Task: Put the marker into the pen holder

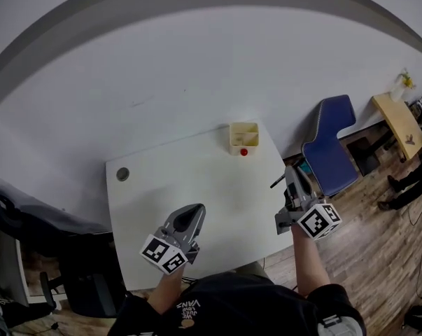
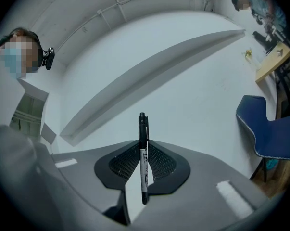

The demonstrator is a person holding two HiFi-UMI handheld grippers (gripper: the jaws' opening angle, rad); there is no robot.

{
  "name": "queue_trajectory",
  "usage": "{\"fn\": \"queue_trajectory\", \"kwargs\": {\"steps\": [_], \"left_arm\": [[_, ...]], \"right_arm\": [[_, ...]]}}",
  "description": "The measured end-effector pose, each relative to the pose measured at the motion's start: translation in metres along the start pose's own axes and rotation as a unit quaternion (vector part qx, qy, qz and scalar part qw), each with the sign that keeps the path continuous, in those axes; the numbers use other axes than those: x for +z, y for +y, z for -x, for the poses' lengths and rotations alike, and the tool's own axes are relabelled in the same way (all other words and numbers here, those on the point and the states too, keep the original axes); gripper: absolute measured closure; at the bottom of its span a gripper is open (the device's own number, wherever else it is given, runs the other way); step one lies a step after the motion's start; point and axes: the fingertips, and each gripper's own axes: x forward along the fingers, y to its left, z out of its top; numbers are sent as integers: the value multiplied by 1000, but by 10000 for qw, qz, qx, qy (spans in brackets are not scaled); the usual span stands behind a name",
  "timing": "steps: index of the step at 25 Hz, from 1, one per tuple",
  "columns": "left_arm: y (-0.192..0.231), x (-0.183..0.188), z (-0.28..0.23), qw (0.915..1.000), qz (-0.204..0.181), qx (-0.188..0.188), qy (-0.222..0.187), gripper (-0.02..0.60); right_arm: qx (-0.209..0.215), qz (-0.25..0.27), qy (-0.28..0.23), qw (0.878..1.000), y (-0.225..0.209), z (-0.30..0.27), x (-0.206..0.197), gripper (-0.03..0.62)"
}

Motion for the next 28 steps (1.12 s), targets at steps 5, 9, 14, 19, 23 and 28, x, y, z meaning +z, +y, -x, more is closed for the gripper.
{"fn": "queue_trajectory", "kwargs": {"steps": [5, 9, 14, 19, 23, 28], "left_arm": [[6, 1, -13, 9995, -6, 311, -66, 540], [7, 0, -21, 9981, -12, 597, -129, 541], [12, -7, -27, 9949, 77, 986, -185, 540], [19, -13, -31, 9907, 153, 1327, -273, 540], [26, -17, -34, 9871, 208, 1560, -289, 540], [33, -24, -38, 9841, 240, 1741, -266, 540]], "right_arm": [[172, 42, 113, 9998, -24, -34, 4, 543], [356, 60, 206, 9991, -43, -61, 5, 543], [518, 62, 382, 9979, -64, -97, 2, 543], [674, 71, 533, 9963, -79, -131, -6, 543], [769, 100, 659, 9948, -92, -160, -17, 543], [813, 162, 742, 9938, -106, -189, -26, 543]]}}
